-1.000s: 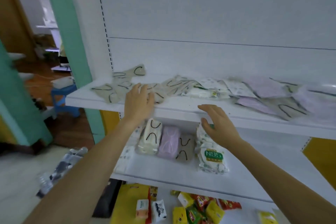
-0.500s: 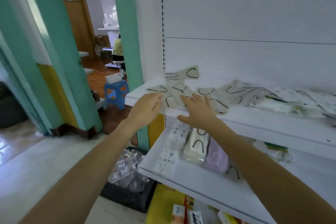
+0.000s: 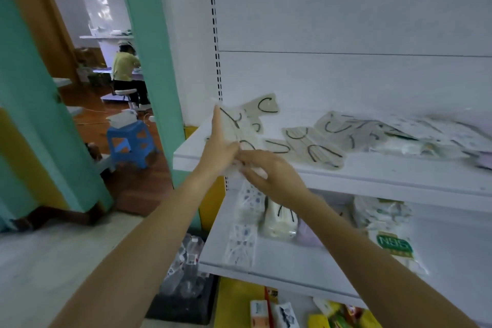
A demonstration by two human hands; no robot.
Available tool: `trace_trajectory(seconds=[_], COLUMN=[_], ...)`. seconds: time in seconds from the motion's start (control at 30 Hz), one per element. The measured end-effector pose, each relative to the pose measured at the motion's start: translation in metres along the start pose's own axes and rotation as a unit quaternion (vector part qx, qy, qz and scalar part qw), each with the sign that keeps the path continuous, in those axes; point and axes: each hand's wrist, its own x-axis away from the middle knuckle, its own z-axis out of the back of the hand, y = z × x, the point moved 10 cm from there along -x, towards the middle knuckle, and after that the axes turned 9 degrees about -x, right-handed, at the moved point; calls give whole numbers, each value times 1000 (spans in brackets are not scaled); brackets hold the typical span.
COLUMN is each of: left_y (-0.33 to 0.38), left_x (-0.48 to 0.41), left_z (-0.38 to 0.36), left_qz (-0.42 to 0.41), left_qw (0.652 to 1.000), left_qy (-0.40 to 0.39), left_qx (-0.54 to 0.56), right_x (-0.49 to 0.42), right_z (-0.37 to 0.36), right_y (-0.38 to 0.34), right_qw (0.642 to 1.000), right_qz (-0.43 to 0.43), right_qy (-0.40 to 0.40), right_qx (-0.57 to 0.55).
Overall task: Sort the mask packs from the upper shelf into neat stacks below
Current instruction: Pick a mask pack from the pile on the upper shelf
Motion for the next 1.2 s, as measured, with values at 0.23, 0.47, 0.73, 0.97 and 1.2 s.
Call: trace_trajectory(seconds=[0.23,0.47,0.73,0.97,1.2], left_y=[-42,-55,-32,-44,-53], left_x=[-3,4,-10,-11,-5], left_z=[75,91,37,42,55], left_qz=[55,75,79,88,48], left_qw=[989,984,995,996,997], left_qy=[95,161,41,31,62], left_qx=[-95,2,45,-13,-6], right_x=[2,-8,-34,-28,17], right_z=[-19,29,-34,-62,26], right_y=[60,53,22,7,85], right_qw=[959,958,990,995,914], right_qz=[-102,-199,-90,-59,-276], right_qy=[-133,207,107,-85,-25], right_qx=[228,12,4,-4,298])
